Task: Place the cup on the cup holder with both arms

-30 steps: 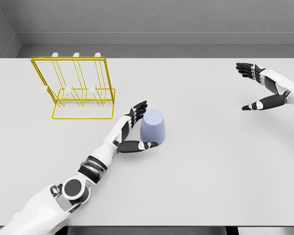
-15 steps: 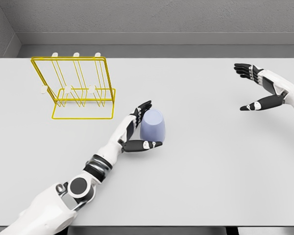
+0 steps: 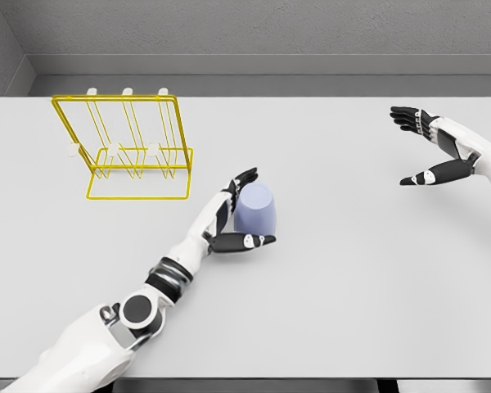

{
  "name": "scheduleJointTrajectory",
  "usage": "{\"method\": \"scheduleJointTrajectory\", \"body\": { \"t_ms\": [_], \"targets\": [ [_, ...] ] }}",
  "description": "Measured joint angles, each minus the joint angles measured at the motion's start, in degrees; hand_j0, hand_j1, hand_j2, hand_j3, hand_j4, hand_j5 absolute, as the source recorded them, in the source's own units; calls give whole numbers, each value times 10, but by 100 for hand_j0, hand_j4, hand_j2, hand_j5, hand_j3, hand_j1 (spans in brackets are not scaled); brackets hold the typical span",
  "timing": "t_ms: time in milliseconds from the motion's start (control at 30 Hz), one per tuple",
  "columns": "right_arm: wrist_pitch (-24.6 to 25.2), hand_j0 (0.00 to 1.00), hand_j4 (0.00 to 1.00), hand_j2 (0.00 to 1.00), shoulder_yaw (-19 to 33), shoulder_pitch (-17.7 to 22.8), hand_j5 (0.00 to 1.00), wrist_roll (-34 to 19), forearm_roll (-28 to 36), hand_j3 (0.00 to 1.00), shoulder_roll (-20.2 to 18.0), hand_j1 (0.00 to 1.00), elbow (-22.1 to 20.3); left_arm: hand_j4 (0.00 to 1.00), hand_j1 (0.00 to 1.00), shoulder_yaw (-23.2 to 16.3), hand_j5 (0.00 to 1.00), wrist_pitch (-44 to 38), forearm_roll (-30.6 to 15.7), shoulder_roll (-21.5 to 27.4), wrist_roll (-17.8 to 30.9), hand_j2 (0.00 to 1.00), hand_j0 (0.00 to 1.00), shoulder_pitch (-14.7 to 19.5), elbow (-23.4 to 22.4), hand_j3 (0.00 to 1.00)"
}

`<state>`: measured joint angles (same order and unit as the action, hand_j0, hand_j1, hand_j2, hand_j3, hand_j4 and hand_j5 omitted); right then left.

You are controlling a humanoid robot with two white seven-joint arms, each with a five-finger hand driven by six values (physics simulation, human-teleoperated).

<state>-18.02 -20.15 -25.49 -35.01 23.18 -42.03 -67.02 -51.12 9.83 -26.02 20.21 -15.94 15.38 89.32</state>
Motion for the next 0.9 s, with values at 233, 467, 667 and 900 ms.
{"method": "scheduleJointTrajectory", "body": {
  "t_ms": [233,467,667,900],
  "targets": [
    [0,100,100,100,0,0,100,0,0,100,0,100,0,100,100,0,100,0,0,-6,0,100,100,3,-6,100],
    [0,100,100,100,0,0,100,0,0,100,1,100,0,95,95,0,95,-3,0,-9,0,95,95,4,-10,95],
    [0,100,100,100,0,0,100,0,0,100,2,100,0,84,84,-3,84,-5,5,-10,-2,84,84,8,-12,84],
    [0,100,100,100,1,0,100,0,0,100,2,100,0,70,70,-4,70,-5,7,-10,-2,70,70,7,-13,70]
  ]
}}
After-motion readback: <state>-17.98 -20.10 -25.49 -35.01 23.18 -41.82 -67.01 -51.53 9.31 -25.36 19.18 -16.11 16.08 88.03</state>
